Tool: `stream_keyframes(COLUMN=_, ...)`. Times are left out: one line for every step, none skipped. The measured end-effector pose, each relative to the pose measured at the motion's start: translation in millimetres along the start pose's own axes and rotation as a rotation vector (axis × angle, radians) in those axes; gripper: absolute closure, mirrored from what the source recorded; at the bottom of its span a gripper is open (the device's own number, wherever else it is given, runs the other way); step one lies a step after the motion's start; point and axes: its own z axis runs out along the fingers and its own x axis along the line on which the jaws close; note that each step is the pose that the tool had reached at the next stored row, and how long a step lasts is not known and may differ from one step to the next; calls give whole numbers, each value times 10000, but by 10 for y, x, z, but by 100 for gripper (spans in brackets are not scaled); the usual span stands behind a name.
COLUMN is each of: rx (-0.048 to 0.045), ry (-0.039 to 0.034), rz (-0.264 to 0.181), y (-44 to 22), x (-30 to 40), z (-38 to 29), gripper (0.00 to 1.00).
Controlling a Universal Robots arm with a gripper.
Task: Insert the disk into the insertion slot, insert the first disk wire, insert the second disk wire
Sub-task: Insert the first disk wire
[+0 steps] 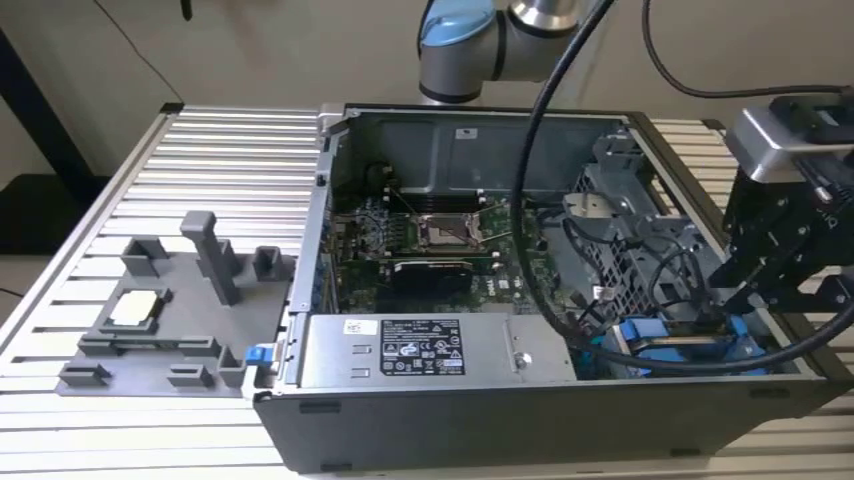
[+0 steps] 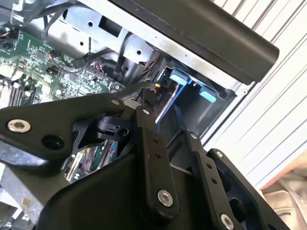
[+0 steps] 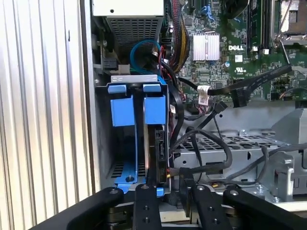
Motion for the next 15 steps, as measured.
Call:
stream_keyframes(rx=0, ry=0, rz=0, y=-1, x=-4, z=-44, gripper=67)
stream_keyframes(rx=-1, ry=-6, rz=0, y=-1, x=-7, z=-88, gripper=67)
stream_keyframes(rx=0, ry=0, rz=0, y=-2, x=-11, z=-136, gripper=67)
stream_keyframes(rx=0, ry=-2, rz=0, y=-3, x=-14, z=-182, gripper=67)
stream_keyframes(rx=0, ry=-4, rz=1, y=-3, x=-17, z=-225, gripper=67)
stream_keyframes(rx=0, ry=0, rz=0, y=-4, x=-21, z=-272, gripper=67)
stream_keyframes(rx=1, ry=-1, rz=1, y=-3, x=-24, z=-305, gripper=67)
stream_keyframes(rx=0, ry=-4, rz=1, y=-3, x=-24, z=-307, gripper=67)
stream_keyframes(rx=0, ry=-4, rz=1, y=-3, x=-24, z=-307, gripper=67)
stream_keyframes(rx=0, ry=-5, rz=1, y=-4, x=-24, z=-307, gripper=67)
stream_keyframes(rx=0, ry=-3, rz=1, y=-3, x=-24, z=-308, gripper=67)
stream_keyframes(rx=0, ry=-3, rz=1, y=-3, x=-28, z=-307, gripper=67)
stream_keyframes(rx=0, ry=0, rz=1, y=3, x=-47, z=-308, gripper=67)
stream_keyframes(rx=0, ry=0, rz=1, y=13, x=-70, z=-306, gripper=67)
stream_keyframes(rx=0, ry=-2, rz=1, y=29, x=-97, z=-303, gripper=67)
